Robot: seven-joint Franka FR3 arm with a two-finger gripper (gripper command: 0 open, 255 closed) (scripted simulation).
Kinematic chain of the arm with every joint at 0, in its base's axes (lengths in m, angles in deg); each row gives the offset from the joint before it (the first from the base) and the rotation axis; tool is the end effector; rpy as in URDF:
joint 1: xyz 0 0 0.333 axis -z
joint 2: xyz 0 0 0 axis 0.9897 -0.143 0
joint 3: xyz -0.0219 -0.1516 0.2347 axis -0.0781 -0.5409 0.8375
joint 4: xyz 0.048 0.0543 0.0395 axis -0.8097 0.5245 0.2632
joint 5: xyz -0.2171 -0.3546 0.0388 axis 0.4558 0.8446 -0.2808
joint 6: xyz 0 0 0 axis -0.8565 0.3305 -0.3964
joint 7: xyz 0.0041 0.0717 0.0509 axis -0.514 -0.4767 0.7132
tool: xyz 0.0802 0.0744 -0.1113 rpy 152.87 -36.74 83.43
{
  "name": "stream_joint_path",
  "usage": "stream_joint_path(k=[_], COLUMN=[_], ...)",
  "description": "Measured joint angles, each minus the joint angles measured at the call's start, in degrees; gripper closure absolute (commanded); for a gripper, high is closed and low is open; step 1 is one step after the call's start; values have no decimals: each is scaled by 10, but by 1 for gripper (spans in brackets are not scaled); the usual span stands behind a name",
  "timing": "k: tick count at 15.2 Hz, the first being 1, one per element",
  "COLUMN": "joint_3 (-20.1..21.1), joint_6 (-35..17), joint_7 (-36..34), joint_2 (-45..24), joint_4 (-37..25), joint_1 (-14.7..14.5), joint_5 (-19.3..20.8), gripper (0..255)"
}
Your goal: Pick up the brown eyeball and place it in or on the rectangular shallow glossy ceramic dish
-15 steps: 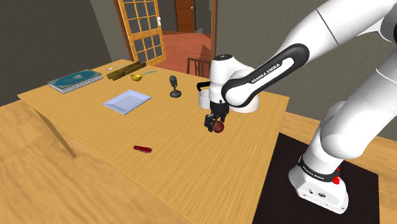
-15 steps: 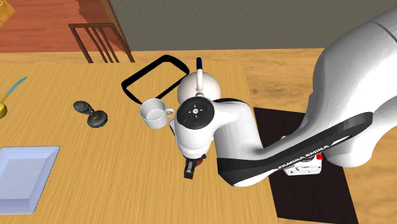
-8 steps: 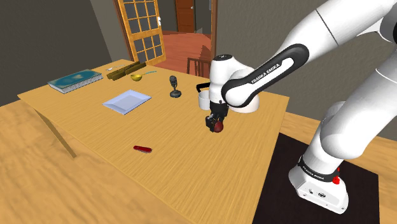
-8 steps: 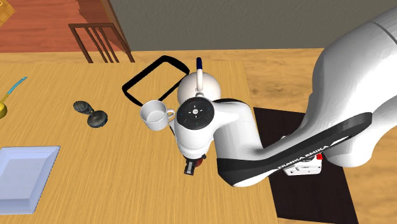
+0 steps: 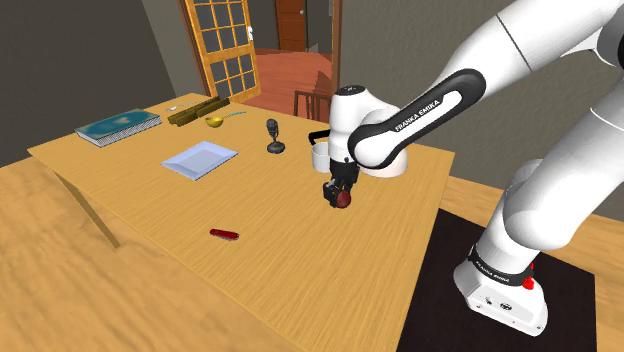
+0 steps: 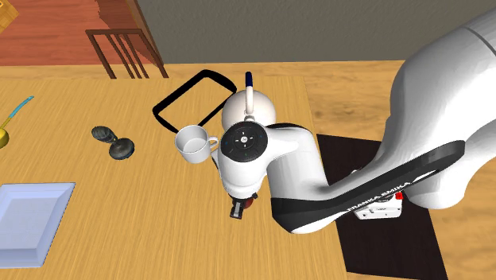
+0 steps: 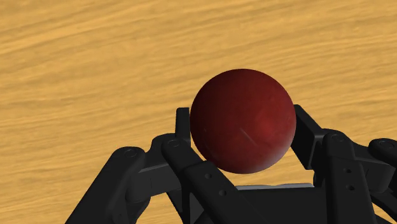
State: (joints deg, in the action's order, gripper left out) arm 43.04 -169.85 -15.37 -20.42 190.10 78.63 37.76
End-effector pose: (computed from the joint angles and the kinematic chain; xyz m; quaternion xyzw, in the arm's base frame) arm 0.4452 0.1337 0.2441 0.9994 -0.0269 0.0224 0.0048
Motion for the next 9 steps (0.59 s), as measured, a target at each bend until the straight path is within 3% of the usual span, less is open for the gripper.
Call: stream_joint_path(k=[9], joint_3=[-6], joint_6=[70], joint_7=[8], joint_2=[41], joint_4=[-31], joint_1=[-2], joint_5=[-8], gripper=[255])
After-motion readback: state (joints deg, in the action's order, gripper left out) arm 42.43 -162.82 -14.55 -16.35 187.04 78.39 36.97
